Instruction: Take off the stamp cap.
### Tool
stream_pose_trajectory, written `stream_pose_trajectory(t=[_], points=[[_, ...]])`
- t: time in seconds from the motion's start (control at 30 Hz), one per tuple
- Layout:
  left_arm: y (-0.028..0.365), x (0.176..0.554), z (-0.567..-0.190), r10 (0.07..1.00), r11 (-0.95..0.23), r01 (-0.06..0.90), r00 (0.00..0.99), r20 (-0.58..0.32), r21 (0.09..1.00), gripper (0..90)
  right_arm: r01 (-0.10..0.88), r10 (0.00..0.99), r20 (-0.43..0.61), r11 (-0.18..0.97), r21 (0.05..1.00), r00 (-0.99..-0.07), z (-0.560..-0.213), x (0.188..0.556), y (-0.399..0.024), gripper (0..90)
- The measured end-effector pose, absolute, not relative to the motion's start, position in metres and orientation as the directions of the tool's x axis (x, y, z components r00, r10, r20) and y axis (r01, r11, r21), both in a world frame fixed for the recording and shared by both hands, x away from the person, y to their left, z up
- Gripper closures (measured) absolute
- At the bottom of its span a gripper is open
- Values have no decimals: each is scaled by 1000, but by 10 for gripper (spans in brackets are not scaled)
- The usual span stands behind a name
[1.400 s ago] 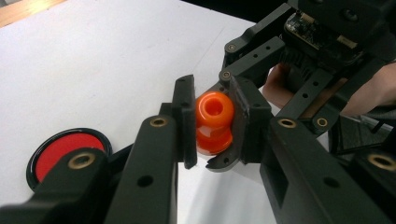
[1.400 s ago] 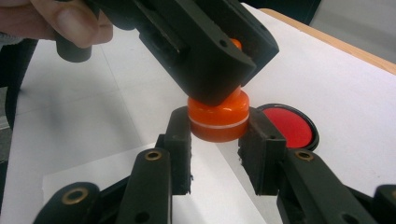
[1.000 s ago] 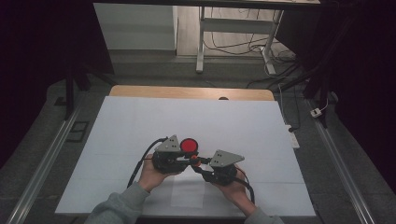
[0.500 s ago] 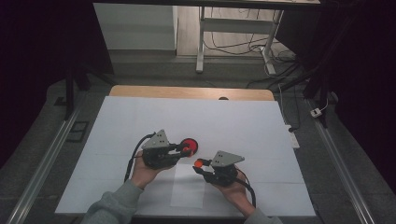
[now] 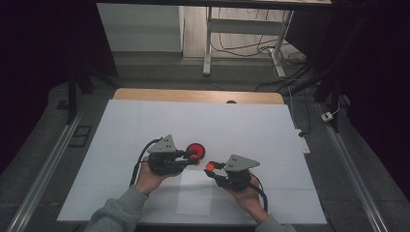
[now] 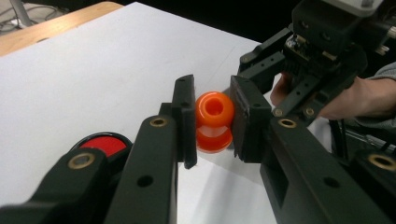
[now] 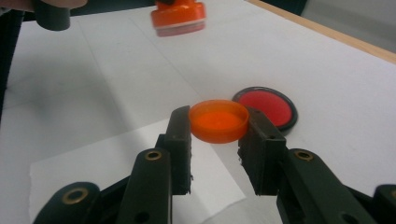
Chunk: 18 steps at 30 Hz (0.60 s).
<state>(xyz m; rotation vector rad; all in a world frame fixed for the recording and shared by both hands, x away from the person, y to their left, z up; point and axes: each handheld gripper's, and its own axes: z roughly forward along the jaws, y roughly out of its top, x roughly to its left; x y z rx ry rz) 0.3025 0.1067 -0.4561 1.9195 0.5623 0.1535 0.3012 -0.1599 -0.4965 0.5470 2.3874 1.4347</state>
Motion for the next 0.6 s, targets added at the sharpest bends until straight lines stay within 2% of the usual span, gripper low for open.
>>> stream_pose_trajectory(t=[0.6], points=[[112,306,-457,473,-311,334,866,-160,890,725,243,589,-27,375,895,-808,-500,296,-227,649]])
